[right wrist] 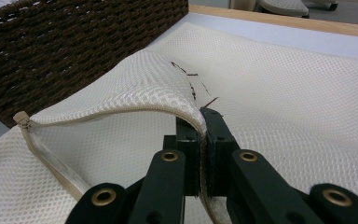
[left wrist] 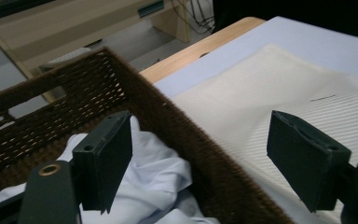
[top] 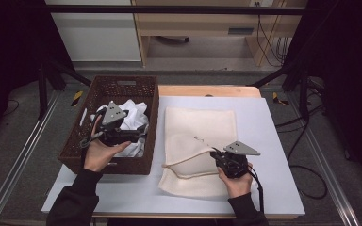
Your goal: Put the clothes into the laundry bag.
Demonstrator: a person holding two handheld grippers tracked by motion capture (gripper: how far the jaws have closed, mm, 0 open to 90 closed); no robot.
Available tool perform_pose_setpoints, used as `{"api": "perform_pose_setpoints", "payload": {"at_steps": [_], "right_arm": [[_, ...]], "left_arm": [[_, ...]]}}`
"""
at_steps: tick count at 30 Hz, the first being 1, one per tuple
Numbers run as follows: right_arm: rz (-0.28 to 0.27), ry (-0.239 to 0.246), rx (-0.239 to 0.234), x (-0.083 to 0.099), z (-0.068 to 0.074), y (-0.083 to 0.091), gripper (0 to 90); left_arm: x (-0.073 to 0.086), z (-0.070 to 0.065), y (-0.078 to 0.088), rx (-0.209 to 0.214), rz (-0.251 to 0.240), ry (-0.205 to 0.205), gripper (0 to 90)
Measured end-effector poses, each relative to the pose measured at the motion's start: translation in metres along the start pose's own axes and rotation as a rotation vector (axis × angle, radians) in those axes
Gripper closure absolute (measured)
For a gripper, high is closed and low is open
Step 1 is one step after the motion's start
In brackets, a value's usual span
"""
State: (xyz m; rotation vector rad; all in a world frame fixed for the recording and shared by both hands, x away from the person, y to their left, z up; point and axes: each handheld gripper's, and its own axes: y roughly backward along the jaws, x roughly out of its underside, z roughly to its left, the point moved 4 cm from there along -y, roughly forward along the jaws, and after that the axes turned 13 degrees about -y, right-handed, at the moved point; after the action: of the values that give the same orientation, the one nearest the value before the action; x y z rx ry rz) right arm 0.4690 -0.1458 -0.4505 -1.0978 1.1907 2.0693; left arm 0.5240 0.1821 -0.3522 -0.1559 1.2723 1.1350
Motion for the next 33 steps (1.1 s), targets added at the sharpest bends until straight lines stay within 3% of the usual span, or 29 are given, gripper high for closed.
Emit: {"api": "perform_pose_setpoints", "payload": {"at_steps": [3,7,13,17,23,29,33], "right_arm": [[0.003,0.001,0.000,0.000,0.000,0.000,86.9],[0.008,0.003,0.002,0.001,0.001,-0.001,87.0],[0.009,0.004,0.003,0.001,0.000,-0.002,87.0],[0.013,0.006,0.005,0.002,0.000,-0.003,87.0],[0.017,0.007,0.004,0.002,0.000,-0.003,87.0],[0.024,0.009,0.004,0.003,0.001,-0.005,87.0],[0.026,0.010,0.006,0.003,0.001,-0.005,87.0]], "left_arm": [[0.013,0.016,-0.008,-0.034,0.058,0.034,21.9],[0.029,0.036,-0.018,-0.064,0.099,0.083,21.6],[0.048,0.053,-0.033,-0.053,0.153,0.098,17.4],[0.057,0.052,-0.040,-0.012,0.163,0.095,15.1],[0.073,0.046,-0.051,0.014,0.232,0.070,12.4],[0.079,0.038,-0.059,0.060,0.281,0.030,6.6],[0.081,0.037,-0.061,0.071,0.288,0.035,4.7]]}}
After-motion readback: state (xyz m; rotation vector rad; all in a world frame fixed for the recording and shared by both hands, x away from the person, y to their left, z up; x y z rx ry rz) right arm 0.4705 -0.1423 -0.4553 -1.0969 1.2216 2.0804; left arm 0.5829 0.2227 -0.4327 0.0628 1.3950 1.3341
